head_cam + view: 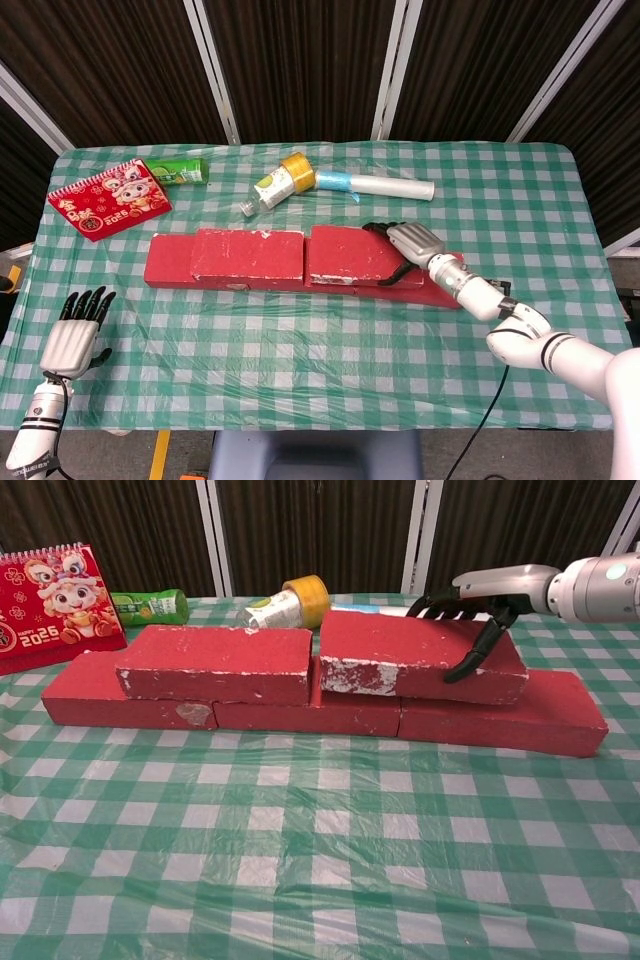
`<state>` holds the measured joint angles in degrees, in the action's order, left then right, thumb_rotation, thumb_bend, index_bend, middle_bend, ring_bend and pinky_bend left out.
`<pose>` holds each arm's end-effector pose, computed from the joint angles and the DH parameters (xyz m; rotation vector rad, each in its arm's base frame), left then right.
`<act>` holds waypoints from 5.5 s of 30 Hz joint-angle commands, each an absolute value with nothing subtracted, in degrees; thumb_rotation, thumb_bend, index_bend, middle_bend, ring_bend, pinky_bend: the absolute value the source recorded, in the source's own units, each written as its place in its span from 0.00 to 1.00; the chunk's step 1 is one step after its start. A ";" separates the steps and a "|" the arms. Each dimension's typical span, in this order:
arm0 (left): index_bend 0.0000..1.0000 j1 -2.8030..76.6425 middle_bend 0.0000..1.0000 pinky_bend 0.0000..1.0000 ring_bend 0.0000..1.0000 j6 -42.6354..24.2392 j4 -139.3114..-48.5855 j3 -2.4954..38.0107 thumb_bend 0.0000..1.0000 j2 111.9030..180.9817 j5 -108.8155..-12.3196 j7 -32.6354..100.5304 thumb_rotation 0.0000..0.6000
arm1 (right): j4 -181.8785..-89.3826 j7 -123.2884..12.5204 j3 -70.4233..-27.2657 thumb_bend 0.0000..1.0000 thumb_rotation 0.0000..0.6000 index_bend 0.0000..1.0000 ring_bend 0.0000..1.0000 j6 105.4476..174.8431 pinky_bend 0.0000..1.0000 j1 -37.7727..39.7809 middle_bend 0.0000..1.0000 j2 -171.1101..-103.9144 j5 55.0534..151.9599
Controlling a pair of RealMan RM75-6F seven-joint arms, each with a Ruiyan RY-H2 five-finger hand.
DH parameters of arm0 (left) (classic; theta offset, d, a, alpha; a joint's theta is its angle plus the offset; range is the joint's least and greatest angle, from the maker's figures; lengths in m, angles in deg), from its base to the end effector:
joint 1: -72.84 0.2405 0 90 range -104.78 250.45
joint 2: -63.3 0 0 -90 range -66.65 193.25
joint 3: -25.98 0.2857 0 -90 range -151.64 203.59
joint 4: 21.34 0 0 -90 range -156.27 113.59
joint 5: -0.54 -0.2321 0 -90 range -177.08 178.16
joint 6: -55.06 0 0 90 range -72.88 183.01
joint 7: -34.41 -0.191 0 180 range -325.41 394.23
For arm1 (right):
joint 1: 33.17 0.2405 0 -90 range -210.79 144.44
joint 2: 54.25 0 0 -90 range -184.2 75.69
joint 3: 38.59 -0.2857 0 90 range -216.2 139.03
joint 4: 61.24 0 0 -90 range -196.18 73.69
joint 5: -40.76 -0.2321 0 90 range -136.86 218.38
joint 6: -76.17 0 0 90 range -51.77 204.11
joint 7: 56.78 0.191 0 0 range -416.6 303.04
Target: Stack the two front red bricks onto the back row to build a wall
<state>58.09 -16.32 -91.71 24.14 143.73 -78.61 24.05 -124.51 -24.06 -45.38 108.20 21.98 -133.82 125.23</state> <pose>-0.3911 0.2955 0.0545 -1.5772 -0.8096 -0.6081 -0.1836 -0.5108 -0.0018 1.9866 -1.2189 0.8545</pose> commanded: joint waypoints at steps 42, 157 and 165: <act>0.00 58.19 0.00 0.04 0.00 -15.49 -93.07 23.90 0.23 142.62 -78.14 24.64 1.00 | -128.67 -40.59 -47.62 0.15 1.00 0.25 0.19 104.10 0.43 22.47 0.31 -134.51 111.29; 0.00 59.18 0.00 0.03 0.00 -18.49 -96.58 24.32 0.25 141.11 -80.15 23.75 1.00 | -138.45 -33.78 -41.55 0.01 0.91 0.30 0.00 120.70 0.00 7.17 0.00 -123.21 123.70; 0.00 60.36 0.00 0.04 0.00 -22.49 -98.17 24.15 0.25 140.16 -81.80 23.02 1.00 | -146.30 -42.40 -38.48 0.01 0.91 0.00 0.00 147.21 0.00 -8.02 0.00 -119.76 128.80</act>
